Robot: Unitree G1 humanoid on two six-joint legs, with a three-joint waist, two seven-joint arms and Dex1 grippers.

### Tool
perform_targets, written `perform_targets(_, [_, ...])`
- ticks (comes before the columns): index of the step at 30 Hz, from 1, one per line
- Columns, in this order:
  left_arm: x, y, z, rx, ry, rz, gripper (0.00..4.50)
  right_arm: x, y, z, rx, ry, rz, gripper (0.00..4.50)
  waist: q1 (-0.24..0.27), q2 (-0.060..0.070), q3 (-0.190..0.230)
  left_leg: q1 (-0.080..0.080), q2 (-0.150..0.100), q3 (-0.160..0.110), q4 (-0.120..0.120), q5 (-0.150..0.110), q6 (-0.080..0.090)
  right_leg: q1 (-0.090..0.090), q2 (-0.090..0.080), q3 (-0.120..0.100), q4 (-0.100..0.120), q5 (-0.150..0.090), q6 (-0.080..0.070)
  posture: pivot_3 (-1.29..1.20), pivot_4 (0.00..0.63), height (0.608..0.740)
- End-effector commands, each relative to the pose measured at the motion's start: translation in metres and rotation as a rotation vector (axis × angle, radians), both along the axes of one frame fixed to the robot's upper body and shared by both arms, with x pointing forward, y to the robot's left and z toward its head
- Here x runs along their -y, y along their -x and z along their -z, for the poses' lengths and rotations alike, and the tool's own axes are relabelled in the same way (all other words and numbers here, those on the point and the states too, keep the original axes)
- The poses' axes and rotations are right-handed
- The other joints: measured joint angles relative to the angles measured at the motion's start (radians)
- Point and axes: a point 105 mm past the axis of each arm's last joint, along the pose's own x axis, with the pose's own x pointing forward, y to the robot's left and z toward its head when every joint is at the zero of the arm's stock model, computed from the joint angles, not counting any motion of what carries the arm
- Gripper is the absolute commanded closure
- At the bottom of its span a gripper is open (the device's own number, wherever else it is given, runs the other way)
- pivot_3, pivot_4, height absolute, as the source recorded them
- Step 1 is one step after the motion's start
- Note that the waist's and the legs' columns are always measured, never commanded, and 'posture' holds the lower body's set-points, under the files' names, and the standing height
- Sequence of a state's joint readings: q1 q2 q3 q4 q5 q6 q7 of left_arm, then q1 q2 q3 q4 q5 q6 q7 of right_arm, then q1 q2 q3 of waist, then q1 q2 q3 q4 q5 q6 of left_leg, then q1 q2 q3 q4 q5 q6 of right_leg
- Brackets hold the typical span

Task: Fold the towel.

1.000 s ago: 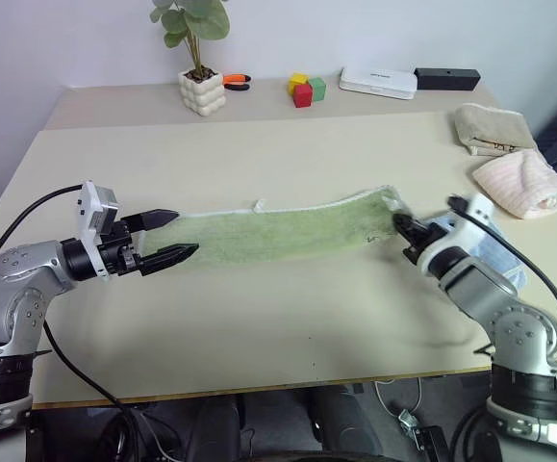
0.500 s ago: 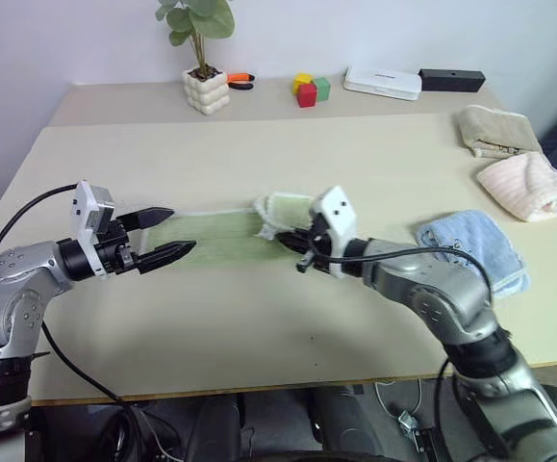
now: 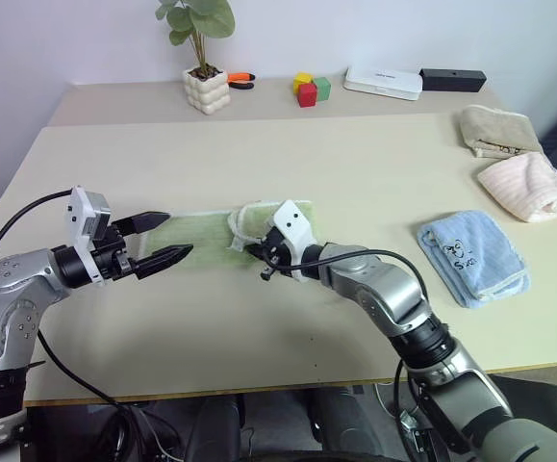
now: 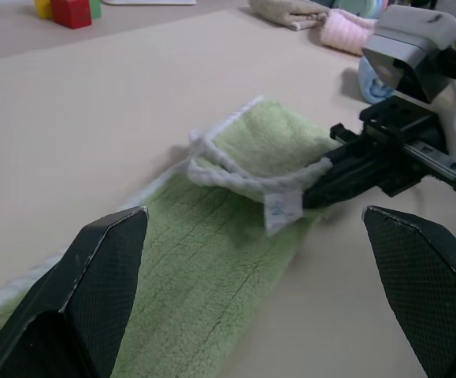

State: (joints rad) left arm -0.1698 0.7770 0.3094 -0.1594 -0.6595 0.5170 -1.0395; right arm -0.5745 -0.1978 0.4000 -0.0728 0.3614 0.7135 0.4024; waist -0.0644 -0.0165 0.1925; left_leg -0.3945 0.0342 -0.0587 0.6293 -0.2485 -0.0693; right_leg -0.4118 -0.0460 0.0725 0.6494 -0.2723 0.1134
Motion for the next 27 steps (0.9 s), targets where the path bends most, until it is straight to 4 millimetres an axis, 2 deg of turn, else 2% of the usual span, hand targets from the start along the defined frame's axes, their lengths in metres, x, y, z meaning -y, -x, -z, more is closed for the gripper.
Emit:
perform_targets(1, [0.000, 0.001, -0.013, 0.060, 0.005, 0.004, 0.00, -0.004, -0.003, -0.017, 0.059, -0.033, -0.001, 2.63, -0.002, 0.000, 0.000, 0.000, 0.000, 0.000, 0.000, 0.000, 0.000, 0.000, 0.000, 0.000, 0.000, 0.000, 0.000, 0.00, 0.150, 0.740])
perform_targets(4, [0.001, 0.000, -0.013, 0.062, 0.005, 0.008, 0.00, -0.007, 0.002, -0.015, 0.055, -0.031, -0.028, 1.11, -0.001, 0.000, 0.000, 0.000, 0.000, 0.000, 0.000, 0.000, 0.000, 0.000, -0.001, 0.000, 0.000, 0.000, 0.000, 0.00, 0.150, 0.740])
perform_targets(6, [0.001, 0.000, -0.013, 0.059, 0.003, 0.013, 0.00, -0.007, 0.015, -0.019, 0.041, -0.043, -0.114, 0.13, -0.002, 0.000, 0.000, 0.000, 0.000, 0.000, 0.000, 0.000, 0.000, 0.000, 0.000, 0.000, 0.000, 0.000, 0.000, 0.00, 0.150, 0.740])
perform_targets(8, [0.000, 0.000, -0.012, 0.055, 0.002, 0.016, 0.00, -0.003, 0.023, -0.058, -0.022, -0.263, -0.181, 0.05, -0.002, 0.000, 0.000, 0.000, 0.000, 0.000, 0.000, 0.000, 0.000, 0.000, 0.000, 0.000, 0.000, 0.000, 0.000, 0.00, 0.150, 0.740])
perform_targets(10, [-0.001, 0.000, -0.012, 0.051, 0.003, 0.017, 0.00, 0.009, 0.012, -0.092, -0.012, -0.417, -0.148, 0.05, -0.005, 0.000, 0.000, 0.000, 0.000, 0.000, 0.000, 0.000, 0.000, 0.000, 0.000, 0.000, 0.000, 0.000, 0.000, 0.00, 0.150, 0.740])
perform_targets(12, [0.001, 0.000, -0.010, 0.046, 0.008, 0.023, 0.00, 0.026, -0.009, -0.117, -0.012, -0.567, -0.041, 0.68, -0.005, 0.000, 0.000, 0.000, 0.000, 0.000, 0.000, 0.000, 0.000, 0.000, 0.000, 0.000, 0.001, 0.000, 0.000, 0.00, 0.150, 0.740])
perform_targets(14, [0.004, 0.000, -0.009, 0.040, 0.020, 0.028, 0.00, 0.037, -0.019, -0.123, -0.029, -0.640, 0.026, 1.50, -0.004, 0.000, 0.000, 0.001, 0.000, -0.001, 0.000, 0.000, 0.000, 0.000, 0.000, 0.000, 0.001, 0.000, 0.000, 0.00, 0.150, 0.740])
perform_targets(17, [0.010, 0.001, -0.008, 0.025, 0.045, 0.036, 0.00, 0.042, -0.027, -0.107, 0.039, -0.540, 0.102, 3.02, -0.003, -0.001, 0.000, 0.001, 0.000, -0.001, -0.001, 0.000, 0.000, 0.002, -0.001, -0.001, -0.001, 0.000, 0.000, 0.00, 0.150, 0.740])
perform_targets(20, [0.016, 0.008, -0.003, -0.004, 0.072, 0.041, 0.00, 0.043, -0.023, -0.083, -0.023, -0.609, 0.129, 4.44, -0.004, 0.000, 0.000, 0.000, 0.000, 0.000, -0.001, 0.000, 0.000, 0.001, -0.001, -0.001, -0.001, 0.000, 0.000, 0.00, 0.150, 0.740])
perform_targets(21, [0.016, 0.009, -0.003, -0.009, 0.076, 0.040, 0.00, 0.042, -0.021, -0.079, -0.027, -0.615, 0.129, 4.44, -0.005, 0.000, 0.000, 0.000, 0.000, 0.000, -0.001, 0.000, 0.000, 0.000, -0.001, -0.001, -0.001, 0.000, 0.000, 0.00, 0.150, 0.740])
perform_targets(24, [0.020, 0.014, -0.003, -0.032, 0.138, 0.023, 0.00, 0.038, -0.022, -0.036, -0.020, -0.439, 0.176, 4.44, -0.008, 0.000, 0.000, -0.001, 0.000, 0.000, -0.001, 0.000, 0.000, -0.001, -0.001, 0.000, 0.001, 0.000, 0.000, 0.00, 0.150, 0.740])
perform_targets(25, [0.022, 0.017, -0.001, -0.046, 0.160, 0.013, 0.00, 0.040, -0.025, -0.016, -0.023, -0.351, 0.218, 4.44, -0.008, 0.000, 0.000, 0.000, 0.000, 0.000, -0.001, 0.000, 0.000, -0.001, -0.001, 0.000, 0.001, 0.000, 0.000, 0.00, 0.150, 0.740])
perform_targets(27, [0.027, 0.023, 0.009, -0.103, 0.200, -0.015, 0.00, 0.042, -0.027, 0.011, -0.035, -0.263, 0.264, 4.44, -0.006, 0.000, 0.000, 0.001, 0.000, 0.000, -0.001, 0.000, 0.000, 0.000, -0.001, 0.000, 0.001, 0.000, 0.000, 0.00, 0.150, 0.740])
